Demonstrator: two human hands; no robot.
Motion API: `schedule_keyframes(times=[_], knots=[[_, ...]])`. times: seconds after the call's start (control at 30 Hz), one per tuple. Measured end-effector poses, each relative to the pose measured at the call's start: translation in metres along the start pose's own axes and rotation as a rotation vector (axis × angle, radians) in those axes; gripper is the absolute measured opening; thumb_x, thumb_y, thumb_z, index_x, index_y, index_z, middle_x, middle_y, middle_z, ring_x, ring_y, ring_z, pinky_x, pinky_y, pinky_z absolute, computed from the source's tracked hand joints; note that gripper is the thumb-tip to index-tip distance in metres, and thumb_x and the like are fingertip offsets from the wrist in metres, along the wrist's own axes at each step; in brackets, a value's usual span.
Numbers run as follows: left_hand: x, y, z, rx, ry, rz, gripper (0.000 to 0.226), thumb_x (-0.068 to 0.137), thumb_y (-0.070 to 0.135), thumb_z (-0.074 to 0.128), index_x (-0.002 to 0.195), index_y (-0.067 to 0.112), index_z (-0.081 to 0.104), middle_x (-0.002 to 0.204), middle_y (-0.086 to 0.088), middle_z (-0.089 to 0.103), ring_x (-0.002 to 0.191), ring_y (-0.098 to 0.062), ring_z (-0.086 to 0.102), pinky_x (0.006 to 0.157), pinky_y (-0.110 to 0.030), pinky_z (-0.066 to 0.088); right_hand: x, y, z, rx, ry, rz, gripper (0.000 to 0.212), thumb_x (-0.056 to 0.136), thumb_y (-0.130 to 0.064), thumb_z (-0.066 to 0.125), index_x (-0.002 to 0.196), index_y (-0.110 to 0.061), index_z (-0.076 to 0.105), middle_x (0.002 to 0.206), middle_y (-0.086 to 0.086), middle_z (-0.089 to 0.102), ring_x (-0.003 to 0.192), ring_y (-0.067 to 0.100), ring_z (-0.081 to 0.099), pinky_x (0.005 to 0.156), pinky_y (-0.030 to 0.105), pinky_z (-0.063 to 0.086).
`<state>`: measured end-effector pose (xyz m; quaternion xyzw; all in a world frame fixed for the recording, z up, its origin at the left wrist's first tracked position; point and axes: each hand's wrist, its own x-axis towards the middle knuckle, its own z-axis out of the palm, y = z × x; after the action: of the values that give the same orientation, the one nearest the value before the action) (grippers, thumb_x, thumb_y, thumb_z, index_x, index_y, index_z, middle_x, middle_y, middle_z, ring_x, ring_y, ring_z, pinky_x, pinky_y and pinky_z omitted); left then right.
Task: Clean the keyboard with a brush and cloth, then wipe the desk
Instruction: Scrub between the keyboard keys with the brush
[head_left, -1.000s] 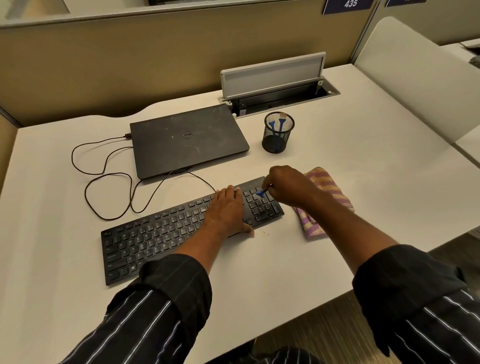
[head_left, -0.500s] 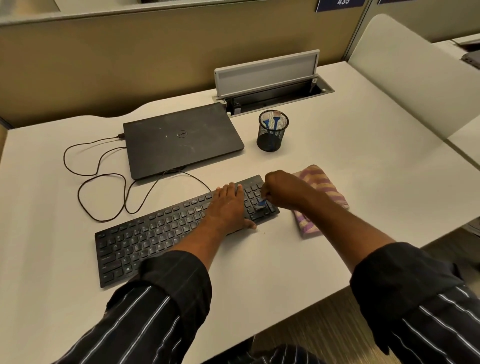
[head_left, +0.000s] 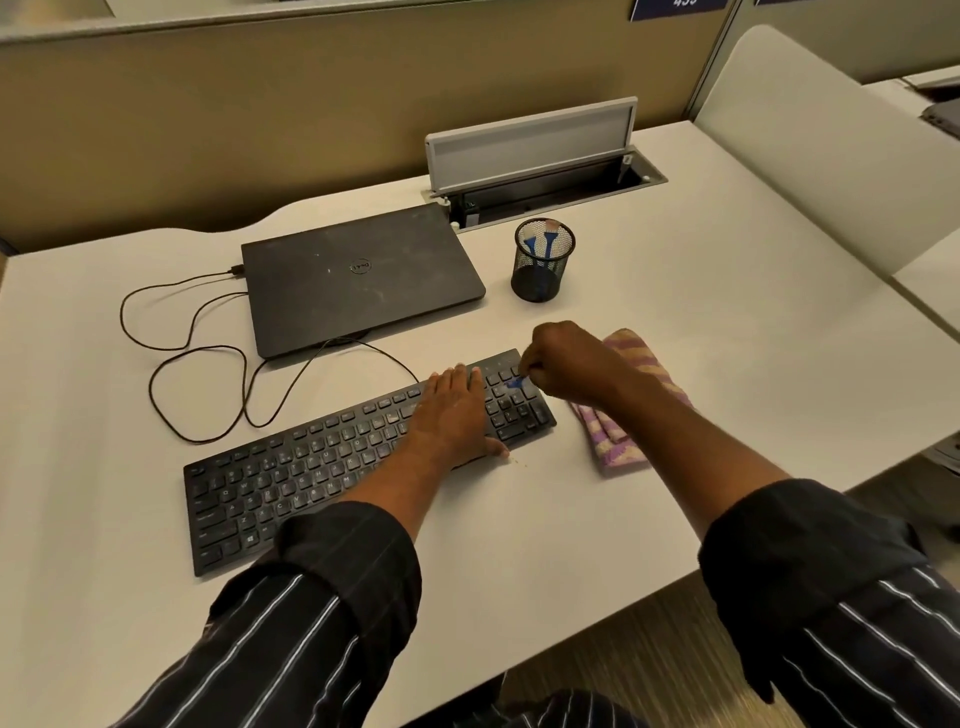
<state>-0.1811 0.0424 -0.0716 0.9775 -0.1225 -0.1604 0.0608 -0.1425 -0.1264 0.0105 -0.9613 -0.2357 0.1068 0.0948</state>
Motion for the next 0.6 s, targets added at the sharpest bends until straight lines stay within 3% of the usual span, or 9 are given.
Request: schedule_keyframes(times=[0.2, 0.43, 0.6], knots=[[-0.001, 0.0, 0.001, -0.007, 0.019, 0.006, 0.125, 0.071, 0.072, 0.074, 0.157, 0.004, 0.015, 0.161, -0.018, 0.023, 0.149, -0.034, 0.021, 0.124, -0.048, 0.017, 0.006, -0.002, 0.016, -0.144, -0.087, 0.044, 0.026, 0.088, -0.016, 0.068, 0.112, -0.008, 0.072, 0.104, 0.012, 0.063, 0.094, 0.023, 0.059, 0.071, 0.026, 0.039], [0.0, 0.001, -0.001, -0.006, 0.029, 0.007, 0.123, 0.069, 0.071, 0.076, 0.155, 0.005, 0.019, 0.156, -0.016, 0.03, 0.145, -0.033, 0.028, 0.123, -0.047, 0.02, 0.024, 0.001, 0.008, 0.067, 0.039, 0.22, 0.024, 0.09, -0.015, 0.062, 0.109, -0.006, 0.074, 0.103, 0.014, 0.072, 0.088, 0.026, 0.065, 0.076, 0.031, 0.051], [-0.001, 0.003, -0.004, 0.001, 0.016, 0.005, 0.123, 0.07, 0.069, 0.076, 0.156, 0.005, 0.017, 0.158, -0.017, 0.027, 0.147, -0.034, 0.025, 0.123, -0.047, 0.019, 0.013, -0.003, 0.013, -0.032, -0.148, 0.179, 0.025, 0.089, -0.016, 0.066, 0.108, -0.002, 0.071, 0.104, 0.015, 0.071, 0.085, 0.023, 0.062, 0.075, 0.031, 0.052]])
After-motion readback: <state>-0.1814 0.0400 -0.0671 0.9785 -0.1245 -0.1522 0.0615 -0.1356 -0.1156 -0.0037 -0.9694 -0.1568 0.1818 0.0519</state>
